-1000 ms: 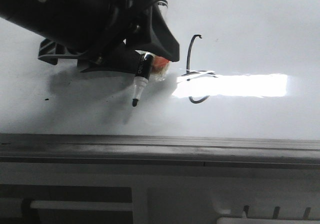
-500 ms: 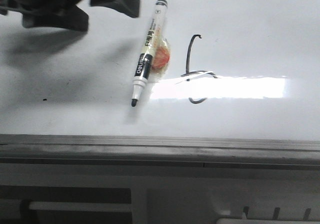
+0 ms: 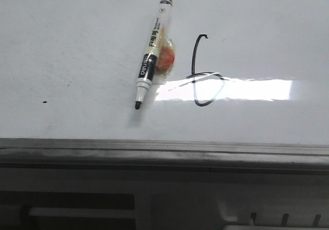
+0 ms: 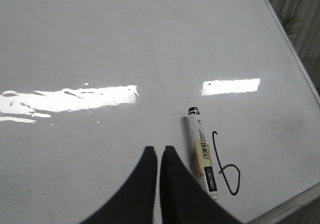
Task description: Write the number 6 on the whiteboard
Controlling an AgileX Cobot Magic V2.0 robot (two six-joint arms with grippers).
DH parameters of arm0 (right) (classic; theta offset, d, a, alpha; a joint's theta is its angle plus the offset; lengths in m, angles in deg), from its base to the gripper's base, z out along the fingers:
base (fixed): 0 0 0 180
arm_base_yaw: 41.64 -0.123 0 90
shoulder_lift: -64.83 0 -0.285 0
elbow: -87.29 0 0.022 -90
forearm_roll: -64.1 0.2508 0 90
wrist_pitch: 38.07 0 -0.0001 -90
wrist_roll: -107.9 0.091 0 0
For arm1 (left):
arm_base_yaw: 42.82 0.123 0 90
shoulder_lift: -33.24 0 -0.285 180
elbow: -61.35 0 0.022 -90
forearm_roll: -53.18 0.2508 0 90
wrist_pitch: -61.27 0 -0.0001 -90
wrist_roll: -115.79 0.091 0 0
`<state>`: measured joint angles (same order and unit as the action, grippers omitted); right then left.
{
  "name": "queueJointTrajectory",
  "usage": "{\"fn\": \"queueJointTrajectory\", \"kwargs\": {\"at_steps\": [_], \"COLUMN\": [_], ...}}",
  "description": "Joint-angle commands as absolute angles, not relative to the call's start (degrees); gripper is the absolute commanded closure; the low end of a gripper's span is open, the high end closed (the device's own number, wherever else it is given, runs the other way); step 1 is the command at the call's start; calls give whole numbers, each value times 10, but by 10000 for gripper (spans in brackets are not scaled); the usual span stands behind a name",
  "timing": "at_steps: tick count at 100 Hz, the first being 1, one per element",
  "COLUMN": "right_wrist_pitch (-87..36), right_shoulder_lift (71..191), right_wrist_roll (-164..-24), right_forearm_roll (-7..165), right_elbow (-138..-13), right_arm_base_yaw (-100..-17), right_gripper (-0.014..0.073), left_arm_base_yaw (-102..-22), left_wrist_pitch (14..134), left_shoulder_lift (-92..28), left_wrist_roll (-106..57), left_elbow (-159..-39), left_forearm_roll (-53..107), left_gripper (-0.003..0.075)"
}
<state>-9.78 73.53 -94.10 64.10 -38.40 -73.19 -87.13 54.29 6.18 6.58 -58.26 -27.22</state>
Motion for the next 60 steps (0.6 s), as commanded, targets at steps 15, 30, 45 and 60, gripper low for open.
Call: {"fn": "queueJointTrajectory", "kwargs": {"at_steps": [15, 30, 45, 60], "right_wrist_pitch": [-173, -172, -172, -172], "right_shoulder_lift": [715, 715, 715, 715], "right_wrist_roll": [-937, -937, -937, -937], "right_forearm_roll": [633, 633, 633, 633], "right_elbow": [-392, -392, -392, -392], "right_arm_base_yaw": [-727, -727, -727, -727], "right_gripper": [644, 644, 644, 644], "left_arm_base_yaw": [-872, -872, -872, -872], "left_wrist_pitch": [585, 584, 584, 584], "left_shoulder_lift": [160, 167, 167, 167], "left_wrist_roll": [68, 68, 68, 68], "left_elbow": [-562, -562, -562, -562], "left_forearm_roll": [-271, -271, -271, -271], "left_gripper": [739, 739, 739, 739]}}
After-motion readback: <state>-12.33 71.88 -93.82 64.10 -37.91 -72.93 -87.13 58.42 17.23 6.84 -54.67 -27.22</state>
